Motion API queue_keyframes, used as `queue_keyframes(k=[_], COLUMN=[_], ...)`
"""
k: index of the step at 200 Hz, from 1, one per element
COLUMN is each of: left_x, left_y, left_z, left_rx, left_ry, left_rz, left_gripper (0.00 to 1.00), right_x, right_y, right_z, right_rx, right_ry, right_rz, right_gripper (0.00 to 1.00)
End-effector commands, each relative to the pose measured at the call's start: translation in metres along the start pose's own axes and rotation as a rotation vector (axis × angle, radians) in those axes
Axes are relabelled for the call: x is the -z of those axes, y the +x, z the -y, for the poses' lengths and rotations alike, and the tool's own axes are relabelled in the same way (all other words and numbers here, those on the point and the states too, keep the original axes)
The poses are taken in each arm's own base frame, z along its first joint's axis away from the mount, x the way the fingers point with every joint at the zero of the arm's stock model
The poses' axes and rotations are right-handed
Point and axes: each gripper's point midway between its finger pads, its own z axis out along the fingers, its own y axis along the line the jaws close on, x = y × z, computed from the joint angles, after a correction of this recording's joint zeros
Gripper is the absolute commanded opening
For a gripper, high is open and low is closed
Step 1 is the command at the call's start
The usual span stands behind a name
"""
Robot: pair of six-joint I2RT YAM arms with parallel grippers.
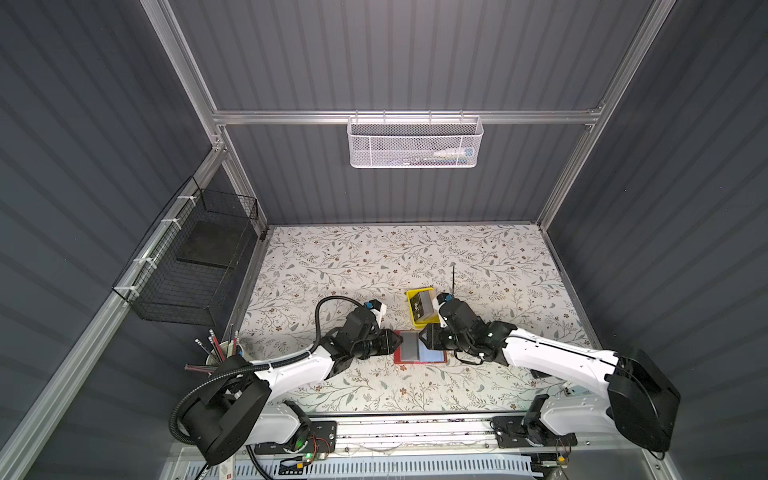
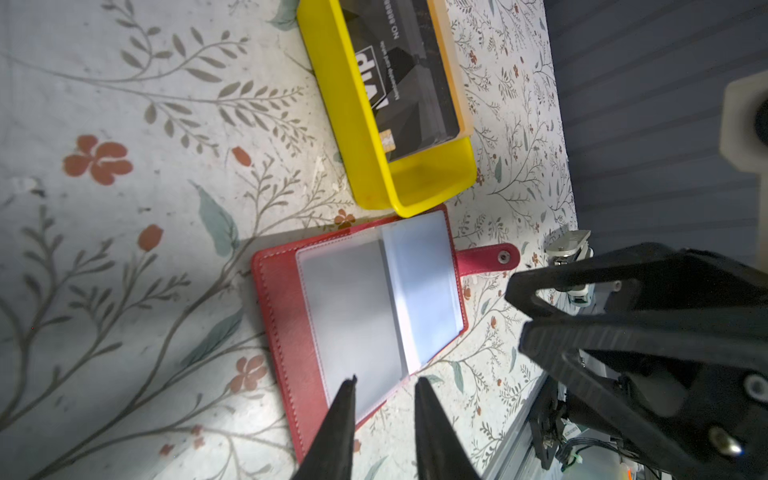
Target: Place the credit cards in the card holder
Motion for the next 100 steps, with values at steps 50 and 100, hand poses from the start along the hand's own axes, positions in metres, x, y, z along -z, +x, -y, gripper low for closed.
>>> queue_keyframes(k=[50,100], left_x=[-0.024,-0.043], left_y=[-0.04,-0.063], left_z=[0.028,0.027], left_rx=[-0.082,-0.092], left_ry=[0.041,0.011], left_rz=[-0.003,-0.025], left_gripper=[0.26,0.25], right_x=[0.026,0.02], right_y=[-0.039,-0.067], right_z=[0.037,0.041], right_rx=[0.031,0.052], right_ry=[0.084,0.085], right_rz=[0.063,0.053], right_gripper=[0.71,0.85])
